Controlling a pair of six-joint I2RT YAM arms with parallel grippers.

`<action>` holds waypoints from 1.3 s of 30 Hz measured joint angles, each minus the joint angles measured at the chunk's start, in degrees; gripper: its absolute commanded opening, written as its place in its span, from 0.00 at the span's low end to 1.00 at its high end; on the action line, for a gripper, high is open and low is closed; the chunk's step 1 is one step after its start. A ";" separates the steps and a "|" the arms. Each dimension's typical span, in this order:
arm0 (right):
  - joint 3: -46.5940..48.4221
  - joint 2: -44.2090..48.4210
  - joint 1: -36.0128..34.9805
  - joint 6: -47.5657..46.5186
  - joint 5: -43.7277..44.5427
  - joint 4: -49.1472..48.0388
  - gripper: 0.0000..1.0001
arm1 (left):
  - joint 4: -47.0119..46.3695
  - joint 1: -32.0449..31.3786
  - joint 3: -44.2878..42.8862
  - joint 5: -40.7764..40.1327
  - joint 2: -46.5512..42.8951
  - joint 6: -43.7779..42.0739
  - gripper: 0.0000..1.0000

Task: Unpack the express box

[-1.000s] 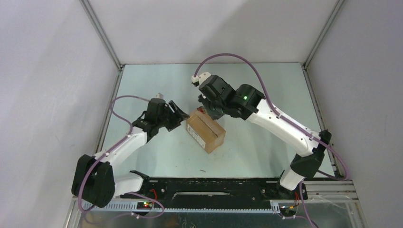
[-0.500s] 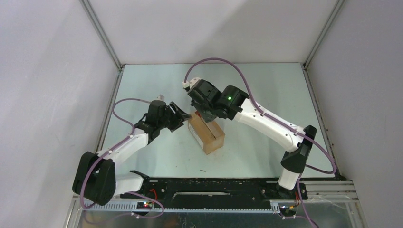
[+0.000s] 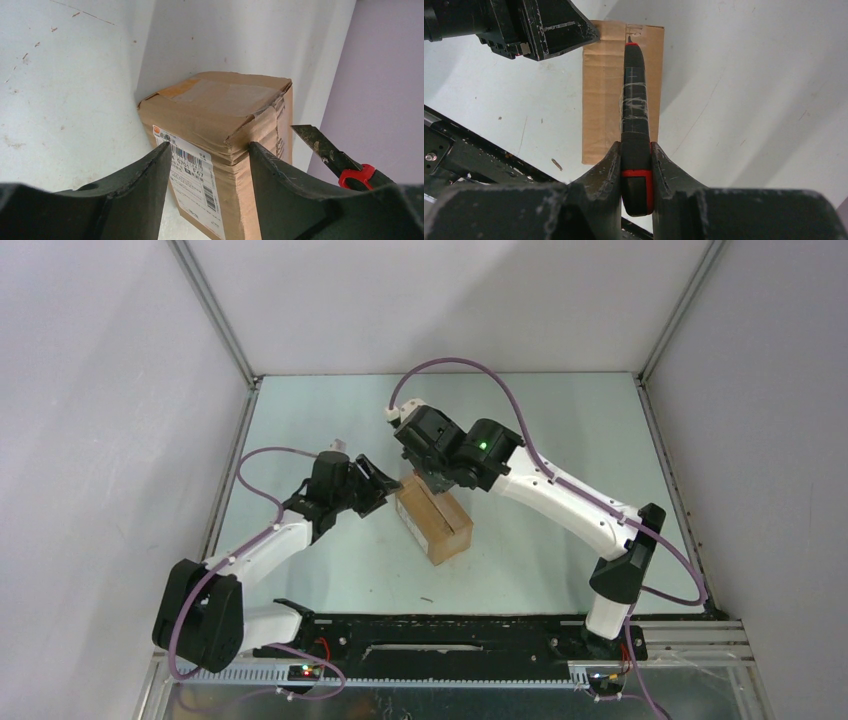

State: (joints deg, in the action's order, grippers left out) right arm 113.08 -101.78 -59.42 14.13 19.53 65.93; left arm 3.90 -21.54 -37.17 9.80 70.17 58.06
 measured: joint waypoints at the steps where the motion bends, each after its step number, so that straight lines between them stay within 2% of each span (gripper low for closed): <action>1: 0.02 -0.02 0.00 0.02 0.00 0.00 0.00 | 0.00 0.00 0.00 0.00 0.00 0.00 0.62; 39: -0.37 -0.55 -0.13 0.87 -1.33 1.42 0.00 | -0.35 -0.85 0.00 -0.07 0.00 0.46 0.60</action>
State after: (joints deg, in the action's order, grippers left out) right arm 112.71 -102.32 -59.55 15.00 18.20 67.35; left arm 3.55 -22.39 -37.17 9.74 70.17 58.52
